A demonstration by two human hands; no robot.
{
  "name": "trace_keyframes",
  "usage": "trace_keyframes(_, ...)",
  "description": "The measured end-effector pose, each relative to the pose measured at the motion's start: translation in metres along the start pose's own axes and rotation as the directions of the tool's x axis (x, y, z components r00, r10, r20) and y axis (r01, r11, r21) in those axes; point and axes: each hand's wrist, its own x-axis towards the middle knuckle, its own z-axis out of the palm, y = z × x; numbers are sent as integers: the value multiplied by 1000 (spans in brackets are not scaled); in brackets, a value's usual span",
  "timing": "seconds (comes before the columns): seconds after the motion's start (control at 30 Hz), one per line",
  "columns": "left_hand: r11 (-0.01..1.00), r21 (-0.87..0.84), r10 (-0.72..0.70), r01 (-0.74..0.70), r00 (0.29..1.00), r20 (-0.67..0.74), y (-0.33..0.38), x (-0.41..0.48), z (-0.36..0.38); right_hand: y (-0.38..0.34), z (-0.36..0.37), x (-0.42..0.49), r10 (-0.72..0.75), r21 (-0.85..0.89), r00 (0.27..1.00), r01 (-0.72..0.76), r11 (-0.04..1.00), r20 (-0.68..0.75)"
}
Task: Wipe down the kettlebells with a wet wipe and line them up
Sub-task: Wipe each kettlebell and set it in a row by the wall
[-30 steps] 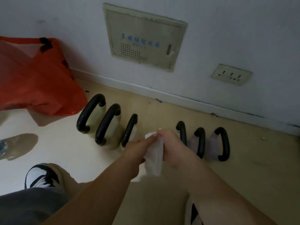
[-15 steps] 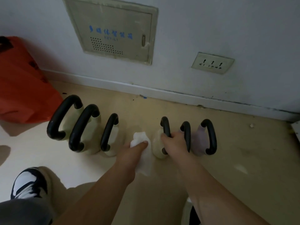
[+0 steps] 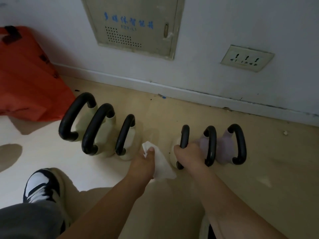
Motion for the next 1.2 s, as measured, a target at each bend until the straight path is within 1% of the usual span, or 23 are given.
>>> trace_keyframes(0.1, 998, 23, 59, -58, 996, -63, -5, -8, -13, 11, 12, -25, 24, -4, 999, -24, 1000, 40)
trace_keyframes(0.2, 988, 86, 136, -127, 985, -105, -10, -19, -26, 22, 34, -56, 53, 0, 988, -54, 999, 145)
trace_keyframes(0.3, 986, 139, 106, -95, 992, -71, -16, -25, -38, 33, 64, -84, 89, 99, 966, -116, 988, 241)
trace_keyframes(0.43, 972, 215, 94, -93, 996, 6, -21, -24, -53, 41, 75, -97, 71, 131, 957, -111, 985, 281)
trace_keyframes(0.5, 955, 273, 109, -117, 993, 44, -23, -24, -60, 43, 58, -95, 75, 110, 924, -125, 986, 376)
trace_keyframes(0.57, 945, 294, 123, -141, 989, 81, -25, -25, -63, 44, 34, -92, 76, 68, 861, -126, 990, 503)
trace_keyframes(0.6, 937, 307, 143, -165, 985, 93, -26, -26, -63, 44, 23, -90, 68, 81, 843, -131, 988, 534)
trace_keyframes(0.63, 924, 332, 169, -190, 981, 91, -27, -26, -63, 44, 14, -87, 62, 126, 849, -149, 981, 525)
trace_keyframes(0.7, 915, 355, 192, -194, 980, 42, -26, -26, -61, 42, 6, -77, 69, 250, 900, -192, 949, 430)
trace_keyframes(0.73, 929, 332, 171, -163, 985, 5, -27, -26, -60, 41, 7, -73, 72, 295, 912, -204, 933, 403)
trace_keyframes(0.77, 954, 283, 113, -102, 993, -22, -28, -25, -60, 38, 10, -71, 68, 322, 913, -211, 923, 403)
trace_keyframes(0.87, 992, 98, -72, 77, 996, -56, -35, -23, -64, 34, 28, -68, 20, 341, 925, -159, 927, 378)
trace_keyframes(0.9, 992, 66, -106, 109, 993, -52, -36, -22, -65, 33, 34, -66, -1, 321, 937, -119, 940, 350)
trace_keyframes(0.97, 992, 40, -122, 124, 992, -35, -37, -20, -63, 33, 41, -61, -46, 236, 951, -29, 971, 306)
trace_keyframes(1.03, 997, 31, -77, 78, 997, -30, -33, -17, -58, 32, 40, -54, -63, 161, 949, 13, 987, 308)
trace_keyframes(1.07, 999, 26, -18, 19, 999, -38, -28, -16, -56, 32, 39, -51, -64, 136, 945, 21, 990, 320)
trace_keyframes(1.13, 988, 46, 146, -145, 989, -26, -15, -17, -50, 32, 40, -45, -58, 114, 934, 19, 993, 353)
trace_keyframes(1.2, 955, 49, 290, -291, 956, 33, -7, -23, -39, 33, 42, -43, -48, 141, 922, -7, 990, 383)
